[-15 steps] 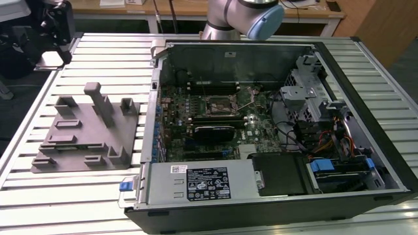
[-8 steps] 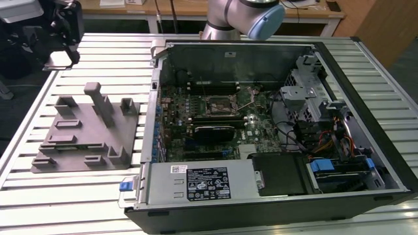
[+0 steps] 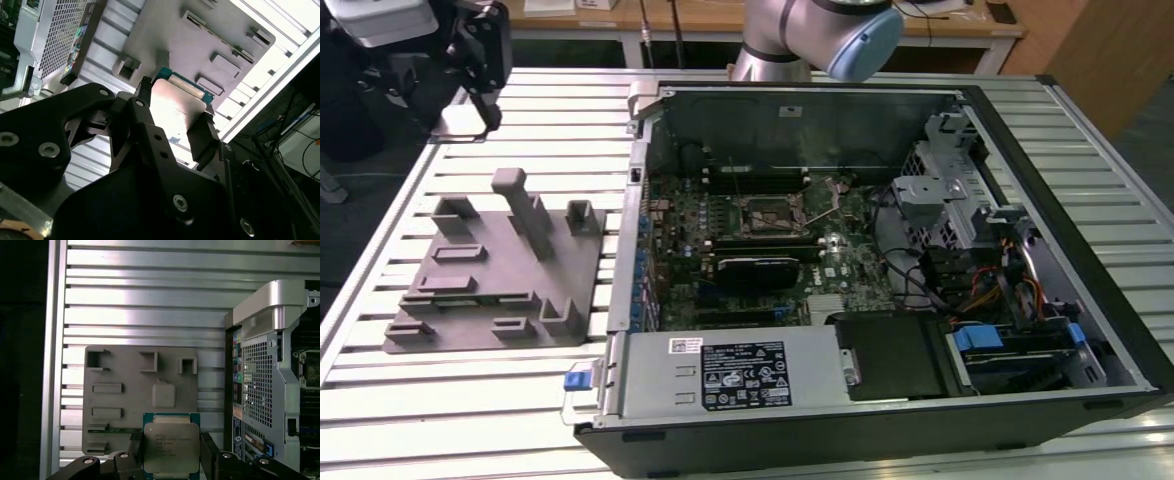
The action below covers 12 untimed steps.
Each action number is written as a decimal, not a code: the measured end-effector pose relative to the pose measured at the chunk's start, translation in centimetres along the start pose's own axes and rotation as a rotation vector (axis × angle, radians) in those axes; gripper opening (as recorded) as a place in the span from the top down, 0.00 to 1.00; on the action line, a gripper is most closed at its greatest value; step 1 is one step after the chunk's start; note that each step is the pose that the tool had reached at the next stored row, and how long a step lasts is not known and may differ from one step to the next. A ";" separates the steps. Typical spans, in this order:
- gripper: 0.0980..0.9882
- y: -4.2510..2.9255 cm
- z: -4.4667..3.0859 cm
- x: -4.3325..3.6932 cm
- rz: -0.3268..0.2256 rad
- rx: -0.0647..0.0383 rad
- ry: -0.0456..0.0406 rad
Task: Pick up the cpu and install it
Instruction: 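Pick up the cpu and move it towards the insertion slot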
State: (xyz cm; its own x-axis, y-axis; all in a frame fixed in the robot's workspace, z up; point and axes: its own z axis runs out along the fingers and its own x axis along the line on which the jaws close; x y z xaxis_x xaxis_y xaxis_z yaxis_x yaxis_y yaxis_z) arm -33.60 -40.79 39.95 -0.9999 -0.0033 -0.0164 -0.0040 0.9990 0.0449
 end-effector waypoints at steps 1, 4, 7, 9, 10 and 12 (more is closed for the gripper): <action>0.50 0.00 0.00 -0.19 0.000 0.000 0.0000; 0.50 0.00 0.02 -0.78 0.000 0.000 -0.0001; 0.50 0.00 0.02 -1.40 0.000 0.000 0.0000; 0.50 -0.01 0.03 -1.79 0.000 0.000 0.0000; 0.50 -0.01 0.03 -2.00 0.000 0.000 0.0000; 0.50 -0.01 0.04 -2.40 0.000 0.000 0.0000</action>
State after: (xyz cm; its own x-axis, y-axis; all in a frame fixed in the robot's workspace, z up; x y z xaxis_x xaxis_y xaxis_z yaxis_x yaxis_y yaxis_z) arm -31.20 -40.79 39.94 -0.9999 -0.0033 -0.0164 -0.0040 0.9990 0.0450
